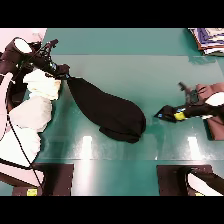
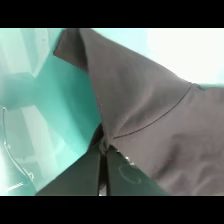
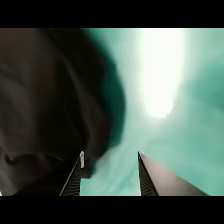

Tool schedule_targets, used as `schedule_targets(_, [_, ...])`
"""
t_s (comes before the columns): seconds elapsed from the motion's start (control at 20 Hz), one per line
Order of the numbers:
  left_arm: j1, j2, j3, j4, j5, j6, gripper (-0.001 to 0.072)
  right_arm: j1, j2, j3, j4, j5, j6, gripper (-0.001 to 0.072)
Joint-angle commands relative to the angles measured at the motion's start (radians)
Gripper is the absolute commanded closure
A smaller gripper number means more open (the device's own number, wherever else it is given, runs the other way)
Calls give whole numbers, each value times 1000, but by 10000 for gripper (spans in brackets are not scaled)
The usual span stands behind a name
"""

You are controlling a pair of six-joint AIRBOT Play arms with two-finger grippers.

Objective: Fold the shirts.

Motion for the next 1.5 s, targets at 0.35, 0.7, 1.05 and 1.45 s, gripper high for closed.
schedule_targets(0.35, [1,1,10,-6,-32,-6,683,146,-308,59,148,-88,-130,694])
schedule_targets(0.7, [11,229,118,9,22,-5,683,18,-68,392,-72,-38,-58,695])
schedule_targets(1.05, [11,594,365,-3,106,-6,683,-181,240,793,-86,-19,-56,695])
schedule_targets(1.45, [11,904,384,-3,361,-35,684,-396,358,1119,-85,122,-67,695])
